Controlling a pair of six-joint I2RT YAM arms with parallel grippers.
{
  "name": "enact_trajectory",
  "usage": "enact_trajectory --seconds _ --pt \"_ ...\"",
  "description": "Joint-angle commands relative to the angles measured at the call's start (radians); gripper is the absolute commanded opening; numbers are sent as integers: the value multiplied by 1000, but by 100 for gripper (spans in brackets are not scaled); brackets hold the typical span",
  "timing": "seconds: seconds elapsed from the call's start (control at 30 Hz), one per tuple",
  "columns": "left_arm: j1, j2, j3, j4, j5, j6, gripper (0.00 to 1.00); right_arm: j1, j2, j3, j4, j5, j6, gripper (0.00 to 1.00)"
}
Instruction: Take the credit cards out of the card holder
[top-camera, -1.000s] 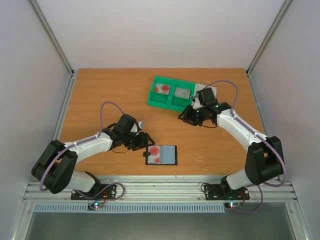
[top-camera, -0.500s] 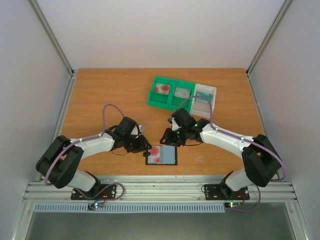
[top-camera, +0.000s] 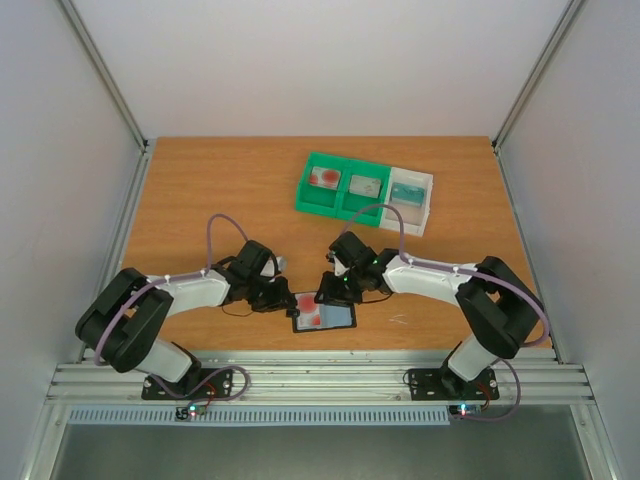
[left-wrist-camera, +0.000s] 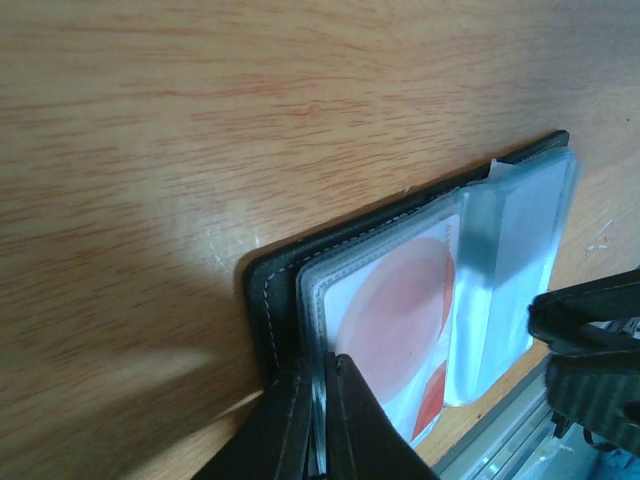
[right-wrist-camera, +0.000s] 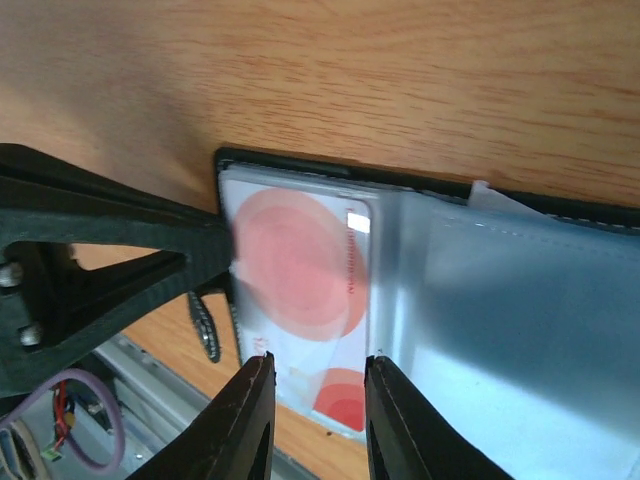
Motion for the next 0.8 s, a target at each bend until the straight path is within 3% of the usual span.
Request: enact_trajectory --seconds 0.0,0.1,0.77 --pt "1 16 -15 51 -9 19 5 14 36 -23 45 8 15 25" --pt "2 15 -17 51 -12 24 1 20 61 -25 52 5 10 25" --pt "2 11 -15 33 -38 42 0 22 116 -61 68 48 -47 13"
